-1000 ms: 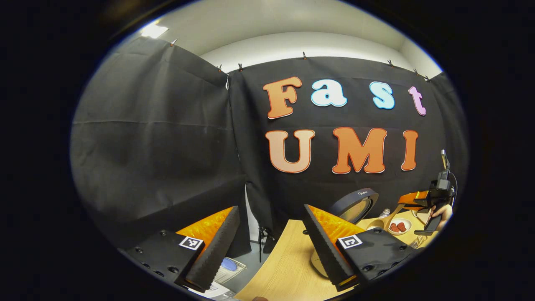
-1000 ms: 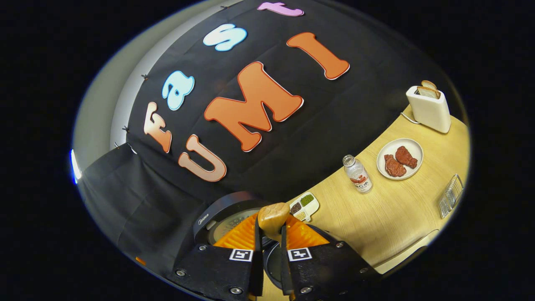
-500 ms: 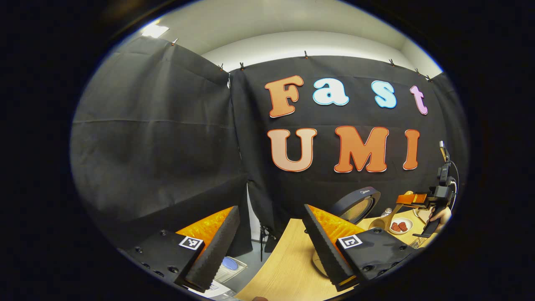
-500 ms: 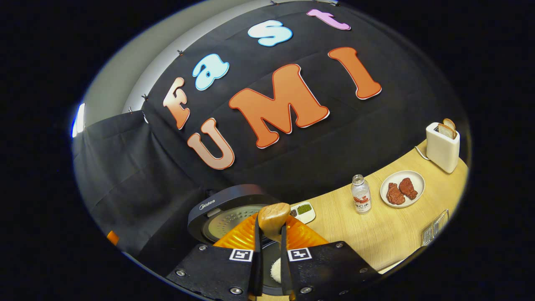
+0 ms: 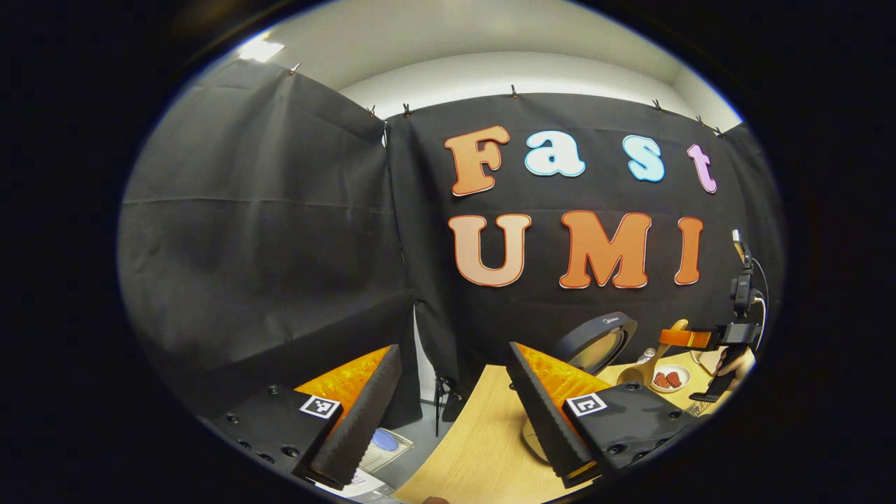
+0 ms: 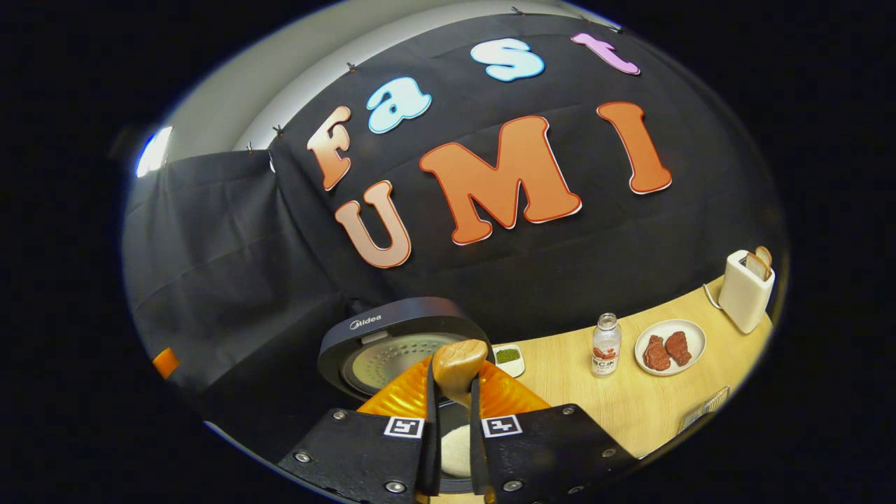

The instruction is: Close the left gripper, press the button to open the rice cooker; take a wooden spoon from the chopstick holder with the right hand, scoop a spoonful of rice and pour it into the rice cooker, then put the wooden spoon back into the chopstick holder.

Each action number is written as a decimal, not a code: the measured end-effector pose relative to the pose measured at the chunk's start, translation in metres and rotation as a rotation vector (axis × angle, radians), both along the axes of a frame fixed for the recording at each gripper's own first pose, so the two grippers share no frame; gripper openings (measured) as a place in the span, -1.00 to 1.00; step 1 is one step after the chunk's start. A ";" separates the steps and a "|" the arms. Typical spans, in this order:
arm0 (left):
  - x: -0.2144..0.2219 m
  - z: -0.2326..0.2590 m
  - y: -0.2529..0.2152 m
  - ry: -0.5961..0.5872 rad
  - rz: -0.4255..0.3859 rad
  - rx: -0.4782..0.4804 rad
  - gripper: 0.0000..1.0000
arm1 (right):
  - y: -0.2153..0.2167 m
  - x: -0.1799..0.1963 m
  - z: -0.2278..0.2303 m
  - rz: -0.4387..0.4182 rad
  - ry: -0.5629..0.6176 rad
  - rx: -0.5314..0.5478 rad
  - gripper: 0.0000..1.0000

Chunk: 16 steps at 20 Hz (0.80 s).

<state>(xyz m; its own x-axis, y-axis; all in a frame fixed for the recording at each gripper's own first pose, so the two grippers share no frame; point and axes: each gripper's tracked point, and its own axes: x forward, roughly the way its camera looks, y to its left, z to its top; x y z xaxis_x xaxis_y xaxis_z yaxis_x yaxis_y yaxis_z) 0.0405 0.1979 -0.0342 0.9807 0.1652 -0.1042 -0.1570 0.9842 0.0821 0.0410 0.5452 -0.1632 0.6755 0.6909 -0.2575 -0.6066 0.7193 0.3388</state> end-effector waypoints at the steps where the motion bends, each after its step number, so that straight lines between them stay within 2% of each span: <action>1: 0.000 0.000 -0.001 0.001 -0.001 -0.001 1.00 | 0.001 -0.002 0.000 0.012 -0.014 -0.011 -0.68; 3: -0.001 0.000 -0.002 0.002 -0.003 -0.002 0.93 | 0.003 -0.008 0.000 0.037 -0.050 -0.039 -0.68; 4: -0.001 -0.001 -0.002 0.003 -0.001 -0.002 1.00 | 0.006 -0.010 0.001 0.050 -0.071 -0.055 -0.68; 5: -0.002 -0.001 -0.002 0.003 0.000 -0.001 0.93 | 0.008 -0.011 -0.001 0.064 -0.093 -0.074 -0.68; 6: -0.003 -0.002 -0.002 0.005 0.001 -0.002 1.00 | 0.008 -0.014 -0.001 0.074 -0.109 -0.088 -0.68; 9: -0.005 -0.005 -0.002 0.012 0.002 -0.007 1.00 | 0.015 -0.020 -0.007 0.111 -0.136 -0.111 -0.68; 10: -0.006 -0.005 -0.002 0.014 0.005 -0.006 0.93 | 0.015 -0.022 -0.009 0.121 -0.139 -0.122 -0.67; 16: -0.010 -0.006 0.001 0.019 0.024 0.001 1.00 | 0.013 -0.023 -0.018 0.139 -0.207 -0.197 -0.68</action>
